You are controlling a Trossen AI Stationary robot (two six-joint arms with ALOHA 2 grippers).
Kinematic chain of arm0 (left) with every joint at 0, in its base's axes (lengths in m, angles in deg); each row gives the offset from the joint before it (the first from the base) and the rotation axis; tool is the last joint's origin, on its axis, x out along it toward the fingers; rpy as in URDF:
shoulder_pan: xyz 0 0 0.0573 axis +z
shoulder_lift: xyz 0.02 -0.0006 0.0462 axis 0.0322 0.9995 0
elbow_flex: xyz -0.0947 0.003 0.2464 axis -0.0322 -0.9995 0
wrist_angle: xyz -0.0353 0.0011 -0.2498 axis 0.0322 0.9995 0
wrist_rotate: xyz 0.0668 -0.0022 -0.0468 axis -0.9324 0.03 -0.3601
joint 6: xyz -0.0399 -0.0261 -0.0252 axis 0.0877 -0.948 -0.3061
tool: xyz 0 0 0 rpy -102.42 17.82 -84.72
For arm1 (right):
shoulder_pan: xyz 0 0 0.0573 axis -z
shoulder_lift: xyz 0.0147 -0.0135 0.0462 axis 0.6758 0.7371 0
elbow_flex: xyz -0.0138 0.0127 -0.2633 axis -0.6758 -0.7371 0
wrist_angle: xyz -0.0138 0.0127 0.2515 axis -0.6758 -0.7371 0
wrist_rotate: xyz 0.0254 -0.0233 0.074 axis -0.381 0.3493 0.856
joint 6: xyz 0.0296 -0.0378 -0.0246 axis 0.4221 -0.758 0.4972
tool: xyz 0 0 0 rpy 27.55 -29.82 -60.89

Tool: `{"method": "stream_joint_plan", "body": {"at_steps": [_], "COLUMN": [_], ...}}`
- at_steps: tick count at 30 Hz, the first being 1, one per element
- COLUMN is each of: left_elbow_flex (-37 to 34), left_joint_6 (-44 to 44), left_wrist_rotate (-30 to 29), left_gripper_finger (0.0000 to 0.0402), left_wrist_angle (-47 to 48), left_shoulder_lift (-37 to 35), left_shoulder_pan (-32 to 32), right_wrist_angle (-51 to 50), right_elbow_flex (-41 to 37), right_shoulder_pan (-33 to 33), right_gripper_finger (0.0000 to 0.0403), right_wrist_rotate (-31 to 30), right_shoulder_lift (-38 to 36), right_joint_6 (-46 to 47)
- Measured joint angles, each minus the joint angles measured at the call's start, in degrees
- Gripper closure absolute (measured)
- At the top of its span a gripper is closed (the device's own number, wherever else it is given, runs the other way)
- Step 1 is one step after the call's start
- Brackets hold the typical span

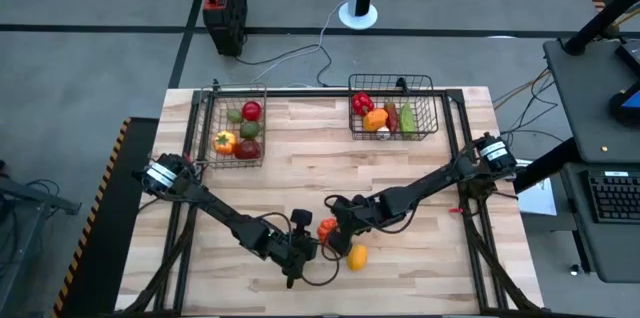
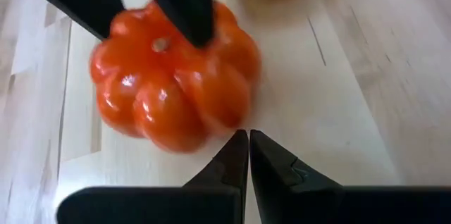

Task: Sort produce into baskets
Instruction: Put the pumpkin into the black wire basket

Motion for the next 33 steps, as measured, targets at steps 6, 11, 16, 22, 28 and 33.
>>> {"method": "stream_joint_plan", "body": {"at_steps": [6, 11, 16, 22, 28, 33], "left_elbow_flex": [-0.1, -0.4, -0.5, -0.5, -0.5, -0.4], "left_joint_6": [0.1, 0.1, 0.3, 0.5, 0.4, 0.3], "left_wrist_rotate": [0.8, 1.3, 1.4, 1.4, 0.3, -0.9], "left_gripper_finger": [0.0401, 0.0401, 0.0401, 0.0401, 0.0401, 0.0401], "left_wrist_angle": [-0.3, -0.6, -0.7, 1.1, 3.6, 6.0], "left_shoulder_lift": [0.0, 0.0, 0.0, -0.9, -2.6, -4.3], "left_shoulder_pan": [0.8, 0.8, 0.8, 0.6, 0.6, 0.3], "right_wrist_angle": [5.0, 6.8, 6.8, 7.0, 7.1, 6.7], "right_elbow_flex": [0.1, 0.1, 0.1, 0.1, 0.1, 0.0], "right_shoulder_pan": [0.1, 0.0, 0.0, 0.0, 0.0, 0.0], "right_gripper_finger": [0.0049, 0.0049, 0.0065, 0.0093, 0.0094, 0.0094], "right_wrist_rotate": [0.9, 0.6, -0.7, -0.9, -1.0, -1.0], "right_shoulder_lift": [3.1, 3.9, 3.9, 3.9, 3.7, 2.9], "right_joint_6": [-3.4, -6.6, -6.7, -6.7, -6.8, -6.9]}}
